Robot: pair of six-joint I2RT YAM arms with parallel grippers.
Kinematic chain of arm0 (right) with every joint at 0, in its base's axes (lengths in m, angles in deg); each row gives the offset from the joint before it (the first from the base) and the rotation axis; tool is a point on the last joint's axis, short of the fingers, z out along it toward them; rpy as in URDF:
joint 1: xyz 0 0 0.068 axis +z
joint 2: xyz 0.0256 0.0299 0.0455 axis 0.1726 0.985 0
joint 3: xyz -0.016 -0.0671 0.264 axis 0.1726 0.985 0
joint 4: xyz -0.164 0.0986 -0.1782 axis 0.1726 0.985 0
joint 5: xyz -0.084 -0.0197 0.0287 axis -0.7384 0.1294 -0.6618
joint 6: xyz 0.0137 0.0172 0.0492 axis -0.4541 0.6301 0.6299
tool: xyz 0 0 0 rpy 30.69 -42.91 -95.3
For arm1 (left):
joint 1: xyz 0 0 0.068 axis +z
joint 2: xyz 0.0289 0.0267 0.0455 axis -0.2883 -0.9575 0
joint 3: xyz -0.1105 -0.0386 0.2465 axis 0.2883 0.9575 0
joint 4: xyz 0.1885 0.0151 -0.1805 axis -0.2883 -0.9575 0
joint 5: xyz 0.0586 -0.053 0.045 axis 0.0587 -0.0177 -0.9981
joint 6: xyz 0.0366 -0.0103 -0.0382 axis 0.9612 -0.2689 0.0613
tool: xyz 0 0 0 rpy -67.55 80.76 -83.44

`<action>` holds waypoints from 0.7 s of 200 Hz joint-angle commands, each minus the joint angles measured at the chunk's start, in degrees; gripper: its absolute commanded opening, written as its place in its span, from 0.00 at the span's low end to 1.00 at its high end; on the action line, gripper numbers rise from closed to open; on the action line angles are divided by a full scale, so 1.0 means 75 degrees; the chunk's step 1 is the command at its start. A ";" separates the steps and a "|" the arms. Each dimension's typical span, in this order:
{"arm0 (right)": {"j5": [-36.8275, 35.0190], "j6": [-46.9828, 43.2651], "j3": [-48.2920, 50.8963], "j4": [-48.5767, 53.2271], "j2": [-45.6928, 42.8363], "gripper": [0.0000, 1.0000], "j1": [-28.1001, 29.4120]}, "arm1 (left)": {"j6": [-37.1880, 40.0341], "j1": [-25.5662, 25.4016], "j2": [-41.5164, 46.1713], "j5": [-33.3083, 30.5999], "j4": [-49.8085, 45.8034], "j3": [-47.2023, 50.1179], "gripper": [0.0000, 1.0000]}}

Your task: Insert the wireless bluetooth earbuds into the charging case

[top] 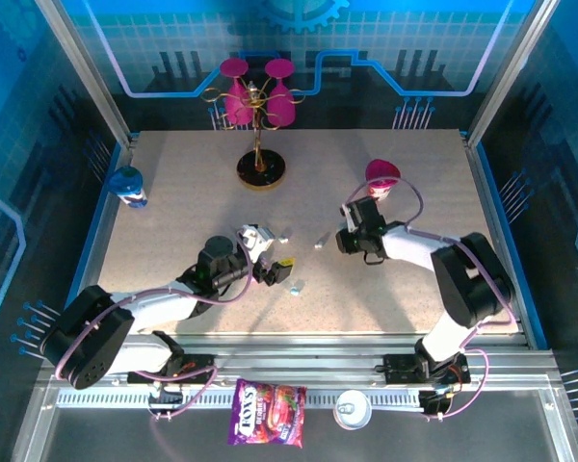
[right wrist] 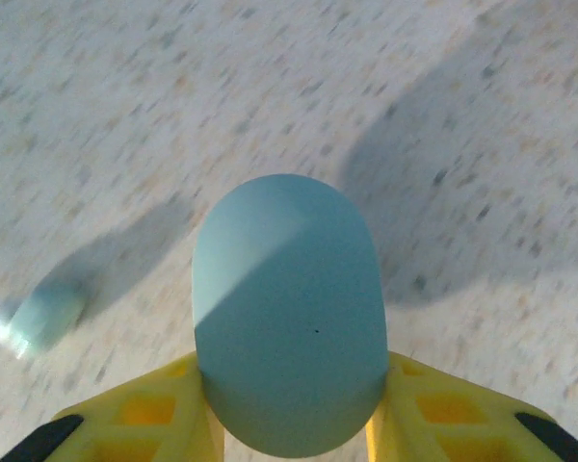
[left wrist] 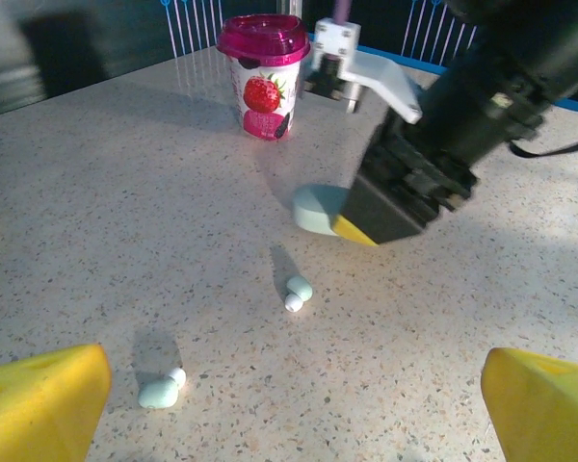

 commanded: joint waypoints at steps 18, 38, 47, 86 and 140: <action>0.1119 -0.0338 0.0623 -0.0094 -0.1245 0.36 -0.0086 | -0.0559 0.0107 -0.0149 0.0370 0.0301 -0.0345 0.99; 0.1843 -0.0608 0.0616 0.0073 -0.1605 0.35 -0.0096 | -0.0836 0.0472 -0.0104 0.1263 0.0175 -0.0504 0.99; 0.2081 -0.0753 0.0536 0.0250 -0.1737 0.35 -0.0078 | -0.1002 0.0624 -0.0086 0.1680 0.0140 -0.0585 0.99; 0.3183 -0.1363 0.0251 0.0831 -0.2416 0.35 -0.0047 | -0.1218 0.0868 0.0124 0.3088 0.0216 -0.0699 0.99; 0.5082 -0.2395 -0.0331 0.1696 -0.3058 0.29 0.0050 | -0.1110 0.0842 -0.0032 0.4641 -0.0474 -0.1239 0.99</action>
